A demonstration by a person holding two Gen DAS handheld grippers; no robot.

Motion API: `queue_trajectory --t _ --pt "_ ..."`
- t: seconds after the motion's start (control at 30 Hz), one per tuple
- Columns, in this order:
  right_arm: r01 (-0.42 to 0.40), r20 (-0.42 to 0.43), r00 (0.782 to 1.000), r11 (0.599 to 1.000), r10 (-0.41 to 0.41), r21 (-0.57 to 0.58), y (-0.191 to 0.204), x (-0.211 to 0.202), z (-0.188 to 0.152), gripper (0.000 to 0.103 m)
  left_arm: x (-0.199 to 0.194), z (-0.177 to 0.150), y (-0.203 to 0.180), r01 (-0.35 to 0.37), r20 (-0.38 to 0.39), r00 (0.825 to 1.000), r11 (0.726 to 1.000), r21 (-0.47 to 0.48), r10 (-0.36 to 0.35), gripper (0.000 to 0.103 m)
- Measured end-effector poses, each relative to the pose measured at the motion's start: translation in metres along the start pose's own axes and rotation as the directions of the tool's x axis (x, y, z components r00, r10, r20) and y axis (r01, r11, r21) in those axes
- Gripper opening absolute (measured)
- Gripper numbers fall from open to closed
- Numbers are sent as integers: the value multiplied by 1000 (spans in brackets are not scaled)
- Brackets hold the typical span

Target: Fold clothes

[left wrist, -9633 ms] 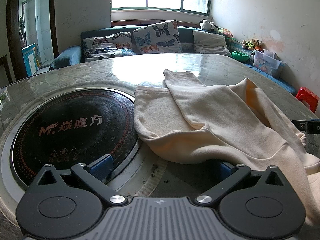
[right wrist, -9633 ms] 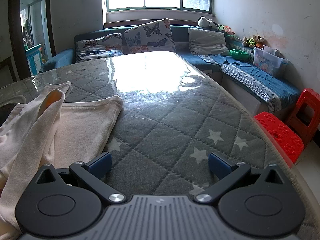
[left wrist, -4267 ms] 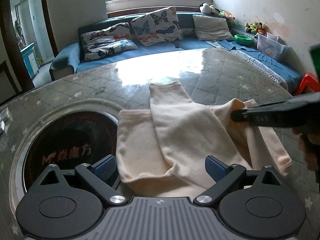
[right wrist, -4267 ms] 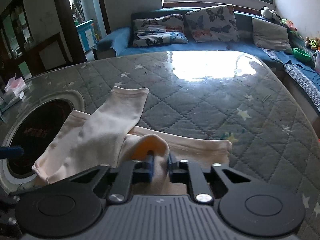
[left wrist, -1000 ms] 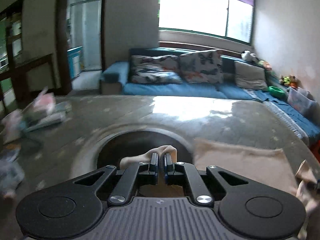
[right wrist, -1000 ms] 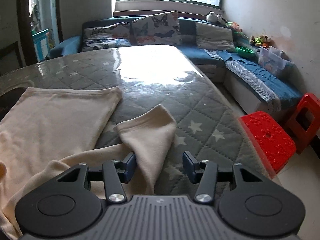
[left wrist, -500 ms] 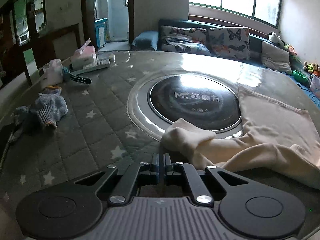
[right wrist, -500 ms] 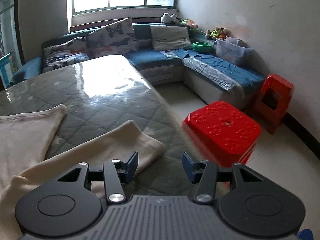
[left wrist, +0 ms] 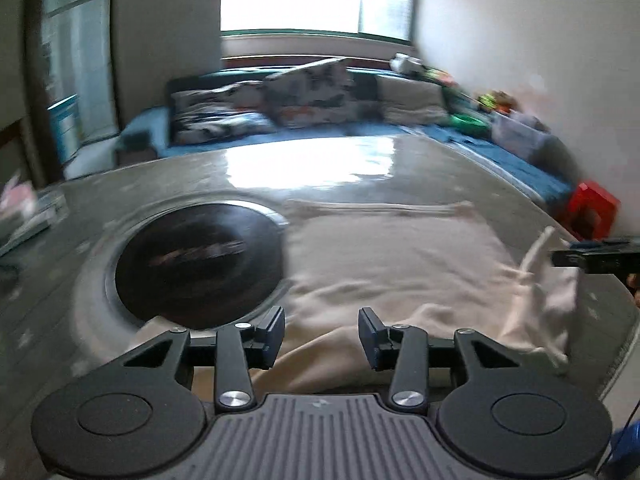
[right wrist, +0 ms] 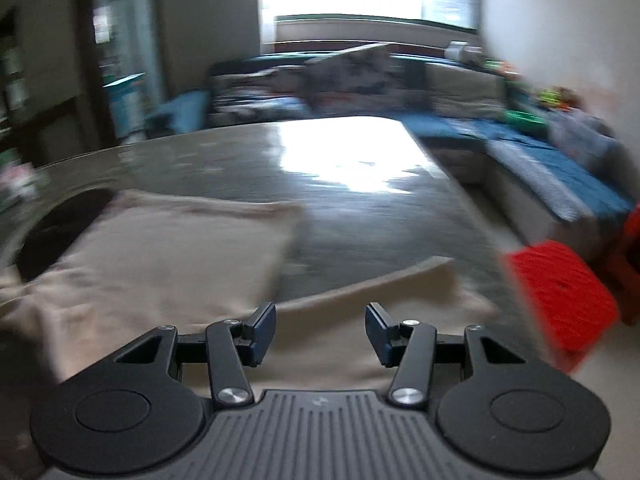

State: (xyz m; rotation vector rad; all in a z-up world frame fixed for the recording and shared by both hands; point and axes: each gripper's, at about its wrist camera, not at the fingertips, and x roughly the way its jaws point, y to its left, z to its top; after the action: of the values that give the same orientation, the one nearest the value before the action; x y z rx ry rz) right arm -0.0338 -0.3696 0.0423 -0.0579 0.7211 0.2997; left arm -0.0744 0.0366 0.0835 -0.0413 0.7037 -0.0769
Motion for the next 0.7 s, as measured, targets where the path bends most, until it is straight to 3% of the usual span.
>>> queue_trajectory --t 0.13,0.4,0.47,0.57,0.7 --pt "-135 -28 991 986 133 -97 40 4 6 50 30 14 -19 43 -30 999 999 18 -42 45" --pt "-196 -112 979 942 172 -271 91 27 3 50 71 16 -36 146 -147 980 988 58 -136 45" --pt "-225 -132 972 925 193 -306 98 25 -2 50 67 9 -36 209 -154 968 975 71 -196 45" --pt "-294 -169 953 895 250 -335 101 13 -10 50 58 0 -36 320 -168 938 943 92 -302 45" --pt "-419 -225 905 852 362 -314 106 0 -17 50 49 -9 -37 377 -178 918 920 107 -355 45"
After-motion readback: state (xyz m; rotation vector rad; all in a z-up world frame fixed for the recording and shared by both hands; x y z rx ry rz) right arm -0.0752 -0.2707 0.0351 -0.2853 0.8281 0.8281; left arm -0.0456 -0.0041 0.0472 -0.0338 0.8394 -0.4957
